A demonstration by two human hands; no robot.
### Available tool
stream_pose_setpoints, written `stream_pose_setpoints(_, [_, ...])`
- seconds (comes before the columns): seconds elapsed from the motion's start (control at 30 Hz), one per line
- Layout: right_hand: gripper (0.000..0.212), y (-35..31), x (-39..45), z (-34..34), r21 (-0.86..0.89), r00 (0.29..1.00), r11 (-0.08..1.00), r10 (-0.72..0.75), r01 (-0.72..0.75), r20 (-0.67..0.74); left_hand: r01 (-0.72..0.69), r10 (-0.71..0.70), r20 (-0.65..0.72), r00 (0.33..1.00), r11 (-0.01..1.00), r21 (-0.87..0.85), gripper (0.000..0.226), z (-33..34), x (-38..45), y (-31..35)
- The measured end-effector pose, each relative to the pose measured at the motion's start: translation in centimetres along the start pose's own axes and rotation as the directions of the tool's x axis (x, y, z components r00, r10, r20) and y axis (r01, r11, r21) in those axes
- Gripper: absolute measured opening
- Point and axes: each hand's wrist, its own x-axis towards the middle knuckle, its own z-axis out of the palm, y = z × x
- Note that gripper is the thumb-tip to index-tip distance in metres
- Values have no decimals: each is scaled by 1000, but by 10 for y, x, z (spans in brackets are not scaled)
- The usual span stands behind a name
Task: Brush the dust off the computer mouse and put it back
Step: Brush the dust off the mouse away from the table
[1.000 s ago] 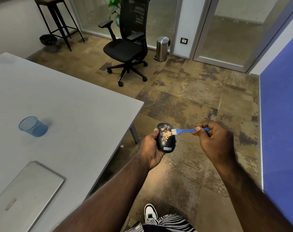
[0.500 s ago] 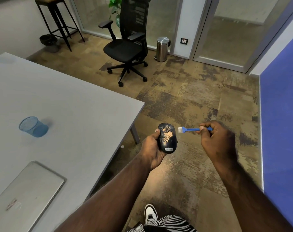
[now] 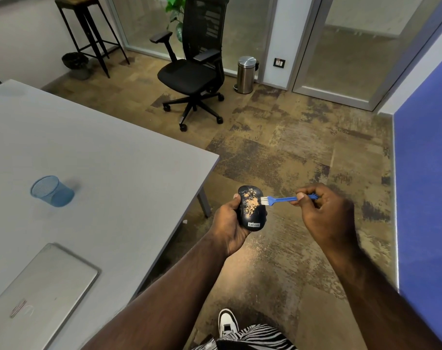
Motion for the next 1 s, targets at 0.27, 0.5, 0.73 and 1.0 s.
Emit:
stream_pose_setpoints(0.27, [17,-1,0,-7,70,998,997,24,-20,-50,1,-1,3,1000,1000,2,46,0,-1,0])
stream_pose_setpoints(0.5, [20,3,-2,-2,76,992,990,125,-121,-37,7,-7,17,1000,1000,-1,47,2,-3,-3])
stream_pose_setpoints(0.73, [9,9,-11,-3,149,994,986,56,-70,91,2,-1,20,1000,999,-40,46,4,-5,-3])
stream_pose_setpoints(1.0, [20,7,-19,-17,262,989,965,-20,-19,146,-20,20,-2,1000,999,-43,46,4,-5,-5])
